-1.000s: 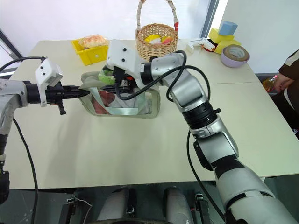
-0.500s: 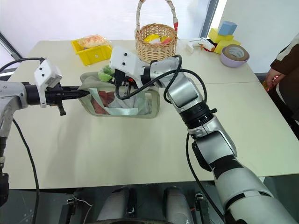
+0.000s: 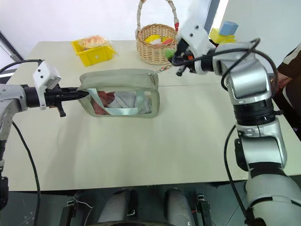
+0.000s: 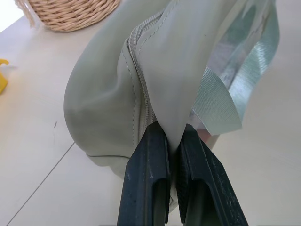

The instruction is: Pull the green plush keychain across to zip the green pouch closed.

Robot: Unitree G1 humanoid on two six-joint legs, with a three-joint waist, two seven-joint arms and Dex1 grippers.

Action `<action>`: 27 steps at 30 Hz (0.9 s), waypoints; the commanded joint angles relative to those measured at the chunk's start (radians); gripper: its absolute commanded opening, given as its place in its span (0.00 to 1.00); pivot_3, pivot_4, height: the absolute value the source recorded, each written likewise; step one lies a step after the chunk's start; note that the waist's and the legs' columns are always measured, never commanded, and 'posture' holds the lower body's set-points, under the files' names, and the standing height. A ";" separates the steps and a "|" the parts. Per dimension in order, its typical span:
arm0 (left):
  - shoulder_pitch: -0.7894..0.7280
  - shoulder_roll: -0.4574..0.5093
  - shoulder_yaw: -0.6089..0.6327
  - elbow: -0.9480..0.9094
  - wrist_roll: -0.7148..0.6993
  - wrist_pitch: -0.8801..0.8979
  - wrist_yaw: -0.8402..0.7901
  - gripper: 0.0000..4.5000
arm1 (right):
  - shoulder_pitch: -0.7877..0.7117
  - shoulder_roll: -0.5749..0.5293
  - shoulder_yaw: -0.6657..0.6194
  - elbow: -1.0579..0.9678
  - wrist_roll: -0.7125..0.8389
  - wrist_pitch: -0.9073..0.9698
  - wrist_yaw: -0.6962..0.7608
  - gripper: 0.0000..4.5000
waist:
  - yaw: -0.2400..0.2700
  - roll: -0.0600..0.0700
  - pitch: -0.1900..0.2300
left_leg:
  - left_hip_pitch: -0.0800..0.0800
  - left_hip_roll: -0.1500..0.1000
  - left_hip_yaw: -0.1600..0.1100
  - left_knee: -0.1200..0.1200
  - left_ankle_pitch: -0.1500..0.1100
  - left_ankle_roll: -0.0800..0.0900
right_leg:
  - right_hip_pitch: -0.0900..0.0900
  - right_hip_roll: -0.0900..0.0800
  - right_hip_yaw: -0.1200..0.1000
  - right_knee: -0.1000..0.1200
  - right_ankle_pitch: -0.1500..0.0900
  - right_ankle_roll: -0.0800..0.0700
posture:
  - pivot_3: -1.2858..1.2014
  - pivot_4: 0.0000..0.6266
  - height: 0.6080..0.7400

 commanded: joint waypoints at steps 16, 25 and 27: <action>0.046 -0.007 0.036 -0.092 -0.037 0.072 0.078 0.00 | 0.360 0.397 -0.128 -0.109 0.074 0.146 -0.426 0.02 | 0.000 0.000 -0.001 | 0.001 0.000 -0.001 0.000 0.000 0.000 | 0.001 0.000 0.000 0.000 0.000 0.000 | 0.52 0.24 0.99; 0.056 -0.011 0.037 -0.105 -0.044 0.072 0.092 0.00 | 0.355 0.214 0.069 0.001 -0.088 -0.155 -0.330 0.02 | -0.001 0.000 -0.001 | 0.001 -0.001 -0.001 0.000 0.000 0.000 | 0.002 0.000 0.000 0.000 0.000 0.000 | 0.52 0.24 0.99; 0.057 -0.013 0.036 -0.105 -0.040 0.065 0.099 0.00 | 0.317 0.194 0.032 0.025 -0.070 -0.176 -0.310 0.02 | 0.000 0.000 -0.001 | 0.001 -0.001 -0.001 0.000 0.000 0.000 | 0.002 0.000 0.000 0.000 0.000 0.000 | 0.52 0.24 0.99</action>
